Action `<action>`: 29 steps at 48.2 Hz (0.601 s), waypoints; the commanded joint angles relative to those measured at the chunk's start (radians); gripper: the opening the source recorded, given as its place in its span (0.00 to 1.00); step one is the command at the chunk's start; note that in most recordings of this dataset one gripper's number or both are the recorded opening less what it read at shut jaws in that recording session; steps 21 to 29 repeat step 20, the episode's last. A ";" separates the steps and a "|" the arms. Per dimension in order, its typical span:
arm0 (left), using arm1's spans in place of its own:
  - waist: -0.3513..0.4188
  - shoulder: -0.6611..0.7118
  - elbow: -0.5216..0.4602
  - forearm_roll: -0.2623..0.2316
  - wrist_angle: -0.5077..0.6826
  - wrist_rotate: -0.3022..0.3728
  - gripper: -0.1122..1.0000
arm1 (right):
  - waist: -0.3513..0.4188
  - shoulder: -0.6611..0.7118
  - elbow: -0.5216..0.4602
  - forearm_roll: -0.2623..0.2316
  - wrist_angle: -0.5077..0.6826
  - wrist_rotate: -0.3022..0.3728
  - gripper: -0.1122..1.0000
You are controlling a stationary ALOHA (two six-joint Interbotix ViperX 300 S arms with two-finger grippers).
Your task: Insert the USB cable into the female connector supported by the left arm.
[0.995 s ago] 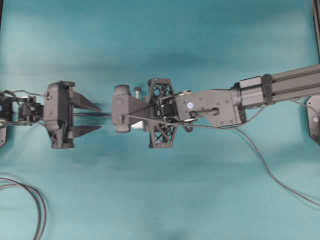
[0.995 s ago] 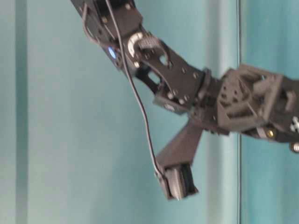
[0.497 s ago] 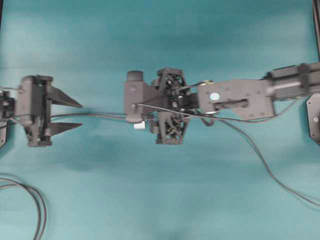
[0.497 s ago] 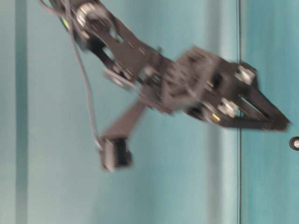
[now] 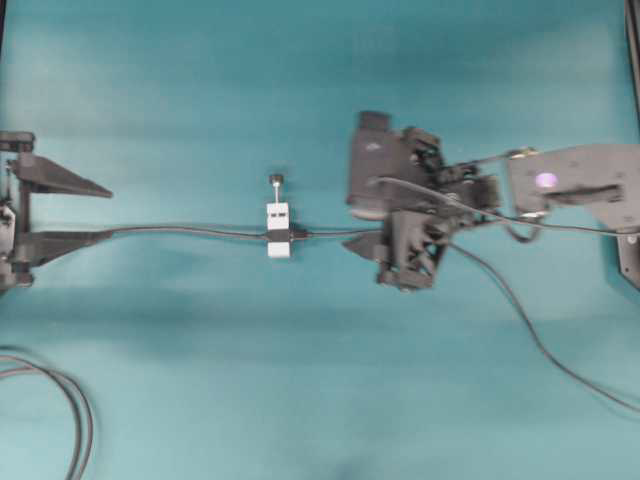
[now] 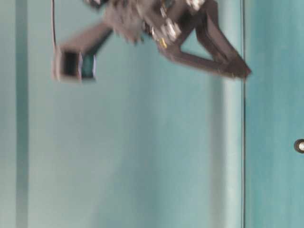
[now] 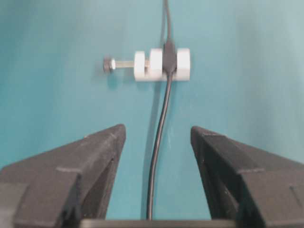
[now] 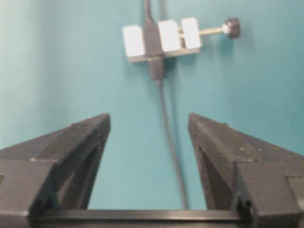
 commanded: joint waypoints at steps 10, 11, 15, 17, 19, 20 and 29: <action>0.003 -0.031 -0.037 0.002 0.080 -0.014 0.70 | -0.025 -0.206 0.233 -0.003 -0.351 0.025 0.72; 0.003 -0.028 -0.038 0.002 0.083 -0.014 0.70 | -0.026 -0.221 0.253 -0.003 -0.380 0.025 0.72; 0.003 -0.017 -0.043 0.000 0.083 -0.014 0.70 | -0.038 -0.278 0.324 -0.003 -0.482 0.023 0.72; 0.003 -0.014 -0.043 0.000 0.077 -0.015 0.70 | -0.041 -0.304 0.351 -0.003 -0.518 0.023 0.72; 0.003 -0.015 -0.041 0.002 0.067 -0.015 0.70 | -0.046 -0.330 0.376 -0.003 -0.543 0.023 0.72; 0.003 -0.015 -0.040 0.000 0.061 -0.018 0.70 | -0.046 -0.342 0.387 -0.003 -0.549 0.023 0.72; 0.003 -0.015 -0.040 0.000 0.061 -0.018 0.70 | -0.046 -0.342 0.387 -0.003 -0.549 0.023 0.72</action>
